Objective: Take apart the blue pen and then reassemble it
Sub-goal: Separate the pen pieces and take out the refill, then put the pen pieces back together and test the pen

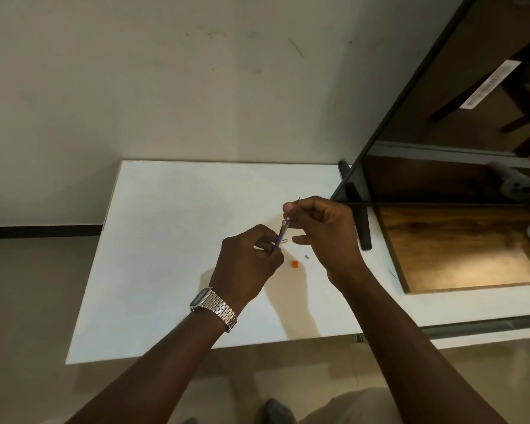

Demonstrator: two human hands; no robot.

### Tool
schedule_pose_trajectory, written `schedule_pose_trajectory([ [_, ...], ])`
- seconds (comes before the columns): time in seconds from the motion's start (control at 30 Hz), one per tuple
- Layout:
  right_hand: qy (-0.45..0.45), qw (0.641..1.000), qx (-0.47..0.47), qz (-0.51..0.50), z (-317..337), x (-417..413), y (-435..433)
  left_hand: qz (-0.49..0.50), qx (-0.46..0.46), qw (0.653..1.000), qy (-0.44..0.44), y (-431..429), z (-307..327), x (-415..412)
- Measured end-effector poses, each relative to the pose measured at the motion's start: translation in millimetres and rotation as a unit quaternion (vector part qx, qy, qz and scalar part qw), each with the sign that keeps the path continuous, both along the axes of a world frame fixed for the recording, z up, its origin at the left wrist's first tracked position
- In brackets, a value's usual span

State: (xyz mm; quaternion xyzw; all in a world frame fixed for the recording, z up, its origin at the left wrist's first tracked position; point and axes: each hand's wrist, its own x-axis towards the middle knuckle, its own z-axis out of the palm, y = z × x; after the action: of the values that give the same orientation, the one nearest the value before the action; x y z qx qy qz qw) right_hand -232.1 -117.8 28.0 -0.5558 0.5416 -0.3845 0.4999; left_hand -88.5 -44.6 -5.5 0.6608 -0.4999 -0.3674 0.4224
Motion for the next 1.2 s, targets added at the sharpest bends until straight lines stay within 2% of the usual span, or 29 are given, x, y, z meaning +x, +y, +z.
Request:
schedule_pose_trajectory([
  [0.17, -0.015, 0.998, 0.038, 0.055, -5, -2, 2, 0.011, 0.007, 1.000, 0.024, -1, -2, 4],
  [0.23, -0.010, 0.998, 0.035, 0.047, -9, -9, -2, 0.020, 0.011, 0.999, 0.035, -2, -2, 6],
  [0.33, 0.097, 0.995, 0.013, 0.004, -24, -28, -11, 0.030, 0.012, 0.998, 0.061, -4, -3, 10],
  [0.43, 0.246, 0.969, 0.013, 0.030, -43, -46, -15, 0.038, 0.011, 0.996, 0.082, -6, -3, 12],
  [0.5, 0.303, 0.951, 0.025, 0.052, -50, -52, -16, 0.035, 0.015, 0.996, 0.076, -7, -3, 12],
  [0.8, 0.495, 0.862, 0.013, 0.108, -60, -36, -19, 0.022, 0.029, 0.997, 0.072, -6, -5, 14],
  [1.03, 0.575, 0.807, 0.024, 0.134, -60, -20, -17, 0.014, 0.023, 0.997, 0.066, -5, -4, 14],
  [1.1, 0.575, 0.807, 0.028, 0.134, -58, -19, -17, 0.013, 0.022, 0.997, 0.072, -4, -4, 14],
  [1.13, 0.555, 0.823, 0.021, 0.121, -54, -19, -18, 0.012, 0.021, 0.997, 0.074, -4, -5, 14],
  [1.2, 0.433, 0.899, 0.012, 0.059, -41, -22, -22, 0.009, 0.015, 0.997, 0.072, -4, -6, 15],
])
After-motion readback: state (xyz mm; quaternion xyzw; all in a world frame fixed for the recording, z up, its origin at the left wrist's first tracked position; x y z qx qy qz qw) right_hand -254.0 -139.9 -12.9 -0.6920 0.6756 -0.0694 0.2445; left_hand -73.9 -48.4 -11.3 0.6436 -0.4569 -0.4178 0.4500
